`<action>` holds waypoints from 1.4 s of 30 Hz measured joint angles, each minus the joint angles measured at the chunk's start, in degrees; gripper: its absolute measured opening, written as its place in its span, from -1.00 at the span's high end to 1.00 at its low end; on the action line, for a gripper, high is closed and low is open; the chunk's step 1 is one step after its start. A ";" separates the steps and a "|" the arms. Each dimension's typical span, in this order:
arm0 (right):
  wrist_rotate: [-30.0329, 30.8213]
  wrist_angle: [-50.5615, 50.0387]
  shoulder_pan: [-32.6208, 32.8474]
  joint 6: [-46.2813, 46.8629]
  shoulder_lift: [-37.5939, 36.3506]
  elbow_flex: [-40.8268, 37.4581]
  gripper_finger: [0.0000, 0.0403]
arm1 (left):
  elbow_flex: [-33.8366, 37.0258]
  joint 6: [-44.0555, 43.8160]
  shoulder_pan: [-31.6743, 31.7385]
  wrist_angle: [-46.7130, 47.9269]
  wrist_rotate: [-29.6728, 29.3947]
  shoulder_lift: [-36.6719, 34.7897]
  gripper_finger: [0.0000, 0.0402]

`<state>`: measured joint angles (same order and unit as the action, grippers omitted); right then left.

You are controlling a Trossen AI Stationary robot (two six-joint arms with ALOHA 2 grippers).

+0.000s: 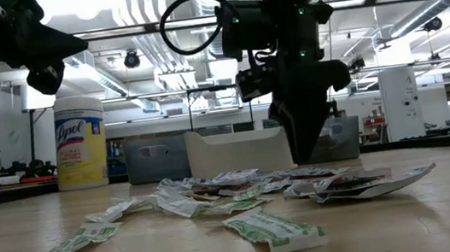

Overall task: Pick & Place First Aid Supplies
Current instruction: Put the blue bandage pack into the middle black bin

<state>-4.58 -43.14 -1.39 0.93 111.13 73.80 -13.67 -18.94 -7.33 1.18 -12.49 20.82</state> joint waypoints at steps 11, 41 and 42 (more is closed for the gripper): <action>-1.92 -0.10 0.02 0.79 0.00 0.00 0.40 | 0.00 0.00 0.00 0.05 -0.02 0.00 1.00; -0.99 2.24 0.00 0.47 -0.08 -1.88 0.34 | 0.00 0.08 0.00 0.08 -0.44 0.00 1.00; -1.01 2.25 0.00 0.49 -0.07 -1.88 0.34 | 0.00 0.09 0.00 0.10 -0.44 0.00 1.00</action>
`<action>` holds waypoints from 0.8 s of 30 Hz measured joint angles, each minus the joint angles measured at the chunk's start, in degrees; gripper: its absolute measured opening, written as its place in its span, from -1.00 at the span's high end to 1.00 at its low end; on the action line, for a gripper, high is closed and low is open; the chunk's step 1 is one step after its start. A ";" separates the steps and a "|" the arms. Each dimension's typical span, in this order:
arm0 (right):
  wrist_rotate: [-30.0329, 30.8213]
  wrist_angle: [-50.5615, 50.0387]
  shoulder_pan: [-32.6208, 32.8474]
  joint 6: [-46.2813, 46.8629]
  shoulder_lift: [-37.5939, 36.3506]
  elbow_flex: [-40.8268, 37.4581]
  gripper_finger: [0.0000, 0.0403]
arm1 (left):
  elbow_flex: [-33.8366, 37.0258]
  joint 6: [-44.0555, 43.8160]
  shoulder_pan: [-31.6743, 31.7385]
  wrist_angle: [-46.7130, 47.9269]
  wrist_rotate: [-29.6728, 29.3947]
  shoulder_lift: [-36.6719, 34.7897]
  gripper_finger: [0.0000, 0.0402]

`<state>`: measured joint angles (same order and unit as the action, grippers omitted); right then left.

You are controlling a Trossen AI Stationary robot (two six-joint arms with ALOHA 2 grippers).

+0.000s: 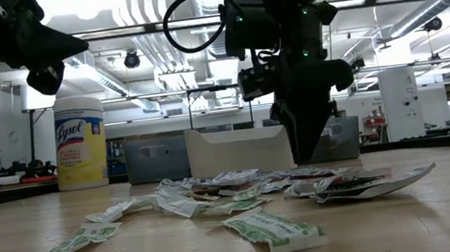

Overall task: Pick & Place First Aid Supplies
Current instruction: Put the blue bandage pack into the middle black bin

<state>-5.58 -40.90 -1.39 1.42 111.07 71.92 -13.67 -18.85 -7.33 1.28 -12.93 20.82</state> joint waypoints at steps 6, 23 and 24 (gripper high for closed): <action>0.00 1.28 0.00 0.61 0.02 -0.71 0.35 | 0.00 0.04 0.00 -0.02 0.00 0.00 1.00; -1.26 2.71 -0.07 3.12 0.28 -2.05 0.47 | 0.00 0.22 0.00 0.00 -0.02 0.02 1.00; -1.14 2.61 -0.07 3.12 0.28 -2.01 0.47 | 0.00 0.22 0.00 0.00 -0.02 0.02 1.00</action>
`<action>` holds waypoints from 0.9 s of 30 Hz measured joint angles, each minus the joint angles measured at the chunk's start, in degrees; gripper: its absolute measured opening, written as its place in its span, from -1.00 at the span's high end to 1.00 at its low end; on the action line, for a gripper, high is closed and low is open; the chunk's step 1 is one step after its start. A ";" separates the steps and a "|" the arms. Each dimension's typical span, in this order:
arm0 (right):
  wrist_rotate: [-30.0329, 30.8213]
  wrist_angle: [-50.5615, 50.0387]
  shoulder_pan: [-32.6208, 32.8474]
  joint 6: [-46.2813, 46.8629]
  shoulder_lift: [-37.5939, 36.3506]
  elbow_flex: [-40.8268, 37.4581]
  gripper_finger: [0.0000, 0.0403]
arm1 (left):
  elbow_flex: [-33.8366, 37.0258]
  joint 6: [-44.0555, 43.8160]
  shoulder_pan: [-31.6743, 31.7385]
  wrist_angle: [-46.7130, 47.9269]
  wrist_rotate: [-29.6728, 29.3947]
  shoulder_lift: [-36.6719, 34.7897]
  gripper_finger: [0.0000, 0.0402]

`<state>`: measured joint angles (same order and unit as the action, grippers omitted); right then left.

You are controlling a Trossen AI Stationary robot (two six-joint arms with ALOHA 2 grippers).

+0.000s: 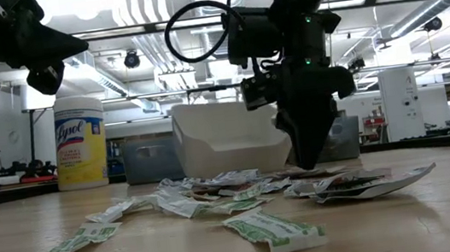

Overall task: Pick & Place First Aid Supplies
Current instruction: Put the blue bandage pack into the middle black bin

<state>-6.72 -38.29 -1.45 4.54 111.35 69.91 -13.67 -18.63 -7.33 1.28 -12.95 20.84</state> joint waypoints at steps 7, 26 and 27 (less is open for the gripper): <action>0.69 -0.10 0.04 0.63 -0.02 0.04 0.66 | 0.00 0.00 0.00 -0.01 0.00 0.00 1.00; 0.19 -3.30 -0.07 4.16 -1.14 0.00 0.96 | 0.00 0.02 0.00 -0.01 -0.55 0.00 1.00; 0.16 -4.15 -0.07 4.29 -1.47 -0.01 0.96 | 0.00 0.02 0.00 0.00 -0.55 0.00 1.00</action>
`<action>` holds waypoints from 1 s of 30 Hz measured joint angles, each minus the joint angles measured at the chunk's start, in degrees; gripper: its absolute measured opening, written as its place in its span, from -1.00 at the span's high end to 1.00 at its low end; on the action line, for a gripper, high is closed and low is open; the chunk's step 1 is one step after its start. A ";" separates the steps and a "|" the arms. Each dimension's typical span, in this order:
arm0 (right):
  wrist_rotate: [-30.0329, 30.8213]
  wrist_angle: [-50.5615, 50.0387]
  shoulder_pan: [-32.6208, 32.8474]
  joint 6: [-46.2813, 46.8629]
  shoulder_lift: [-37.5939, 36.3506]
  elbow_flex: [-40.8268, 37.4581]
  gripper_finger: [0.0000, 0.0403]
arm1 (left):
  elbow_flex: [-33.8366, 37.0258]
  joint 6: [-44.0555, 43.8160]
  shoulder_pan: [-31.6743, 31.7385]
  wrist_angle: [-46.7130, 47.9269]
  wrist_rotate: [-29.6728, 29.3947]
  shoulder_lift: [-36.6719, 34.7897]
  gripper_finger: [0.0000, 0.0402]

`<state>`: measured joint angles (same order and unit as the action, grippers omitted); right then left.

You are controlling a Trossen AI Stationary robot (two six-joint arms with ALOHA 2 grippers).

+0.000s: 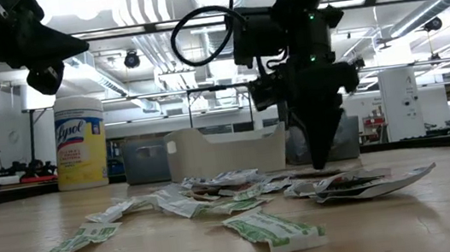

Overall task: Pick & Place First Aid Supplies
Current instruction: Put the blue bandage pack into the middle black bin

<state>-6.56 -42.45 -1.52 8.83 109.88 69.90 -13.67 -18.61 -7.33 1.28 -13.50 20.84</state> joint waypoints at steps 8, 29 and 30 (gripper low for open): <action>-1.07 -2.44 0.00 0.25 -2.89 0.01 0.96 | 0.00 0.17 0.00 0.02 0.00 0.00 1.00; -8.49 -1.43 3.05 10.18 -3.14 -2.12 0.38 | 1.65 0.17 0.02 -0.37 -0.07 -0.02 1.00; -8.50 -0.80 3.51 9.84 -3.14 -2.04 0.33 | 1.74 0.17 0.01 -0.31 -0.07 -0.02 1.00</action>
<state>-15.07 -43.24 1.99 18.67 106.74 67.86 -11.93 -18.44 -7.33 0.97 -13.56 20.82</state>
